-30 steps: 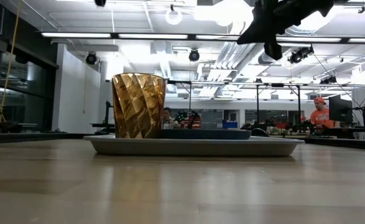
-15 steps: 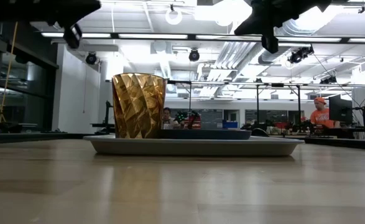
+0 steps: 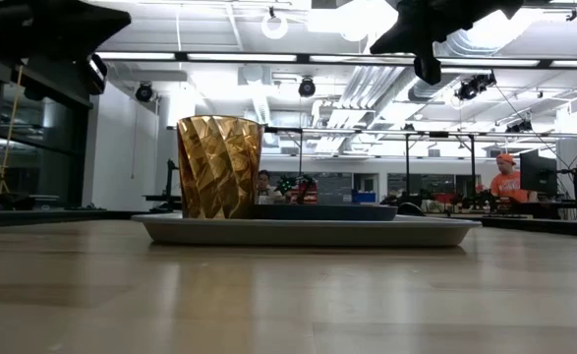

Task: Pick and place plate/cup/fork/spoon on tray
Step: Return to Home Position

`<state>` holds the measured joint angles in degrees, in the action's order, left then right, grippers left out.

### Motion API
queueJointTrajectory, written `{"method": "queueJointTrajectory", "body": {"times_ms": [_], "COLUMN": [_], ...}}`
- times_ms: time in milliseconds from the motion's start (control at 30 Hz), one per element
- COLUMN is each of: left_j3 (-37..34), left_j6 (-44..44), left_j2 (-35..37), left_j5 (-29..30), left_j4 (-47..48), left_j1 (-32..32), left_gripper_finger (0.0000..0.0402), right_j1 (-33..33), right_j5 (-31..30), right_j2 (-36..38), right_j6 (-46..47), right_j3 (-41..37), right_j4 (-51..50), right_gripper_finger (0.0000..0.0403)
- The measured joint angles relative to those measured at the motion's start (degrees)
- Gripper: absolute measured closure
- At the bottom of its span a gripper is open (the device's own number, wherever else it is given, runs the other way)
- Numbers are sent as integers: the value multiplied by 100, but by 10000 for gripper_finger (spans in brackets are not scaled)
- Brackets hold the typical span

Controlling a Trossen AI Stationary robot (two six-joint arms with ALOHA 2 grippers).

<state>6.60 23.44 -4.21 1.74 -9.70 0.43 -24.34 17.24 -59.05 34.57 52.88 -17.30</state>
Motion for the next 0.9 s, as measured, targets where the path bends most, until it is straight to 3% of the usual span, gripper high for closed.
{"method": "queueJointTrajectory", "body": {"times_ms": [333,600,900], "left_j3": [-28,-603,-591], "left_j6": [-105,109,-107], "left_j2": [398,402,396], "left_j5": [-935,-976,-957], "left_j4": [123,-602,-75], "left_j1": [0,0,0], "left_gripper_finger": [402,402,402], "right_j1": [0,0,0], "right_j5": [115,209,207], "right_j2": [25,280,584], "right_j6": [-7,-7,-117], "right_j3": [0,0,0], "right_j4": [-1,4,31], "right_gripper_finger": [403,403,403]}}
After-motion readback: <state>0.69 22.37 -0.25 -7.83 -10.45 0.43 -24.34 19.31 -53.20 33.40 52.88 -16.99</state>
